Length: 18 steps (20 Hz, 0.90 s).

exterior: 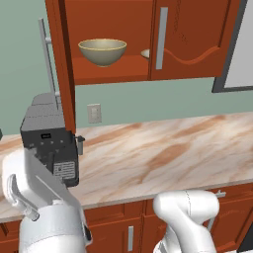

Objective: Open the cabinet. Pick the bowls from the counter and place them in the cabinet. Then close the cabinet.

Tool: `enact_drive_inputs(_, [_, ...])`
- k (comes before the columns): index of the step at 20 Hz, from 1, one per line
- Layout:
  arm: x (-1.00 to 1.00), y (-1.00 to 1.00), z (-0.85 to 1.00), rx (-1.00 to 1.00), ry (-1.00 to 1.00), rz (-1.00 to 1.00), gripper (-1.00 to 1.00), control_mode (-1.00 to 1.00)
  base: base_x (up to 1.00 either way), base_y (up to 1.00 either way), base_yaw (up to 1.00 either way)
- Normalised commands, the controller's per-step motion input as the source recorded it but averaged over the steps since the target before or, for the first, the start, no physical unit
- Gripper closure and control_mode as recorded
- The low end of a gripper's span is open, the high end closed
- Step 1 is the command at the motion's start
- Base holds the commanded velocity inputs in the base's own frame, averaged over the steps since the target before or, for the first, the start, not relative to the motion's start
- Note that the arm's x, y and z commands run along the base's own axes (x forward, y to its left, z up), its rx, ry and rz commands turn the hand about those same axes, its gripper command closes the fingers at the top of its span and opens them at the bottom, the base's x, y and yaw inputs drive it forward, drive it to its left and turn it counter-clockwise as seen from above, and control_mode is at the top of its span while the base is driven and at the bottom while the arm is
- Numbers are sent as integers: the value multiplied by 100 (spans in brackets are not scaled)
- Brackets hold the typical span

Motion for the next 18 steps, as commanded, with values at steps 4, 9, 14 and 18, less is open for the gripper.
enact_drive_inputs(4, [18, 14, 0, 0, -14, -4, -100, -100, 0, 0, 0])
enact_drive_inputs(9, [26, 9, 0, 0, -13, -5, -100, -100, 0, 0, 0])
enact_drive_inputs(14, [32, 14, 0, 1, -7, -11, -100, -100, 0, 0, 0])
enact_drive_inputs(18, [26, 4, 0, 8, -7, -12, -100, -100, 0, 0, 0])
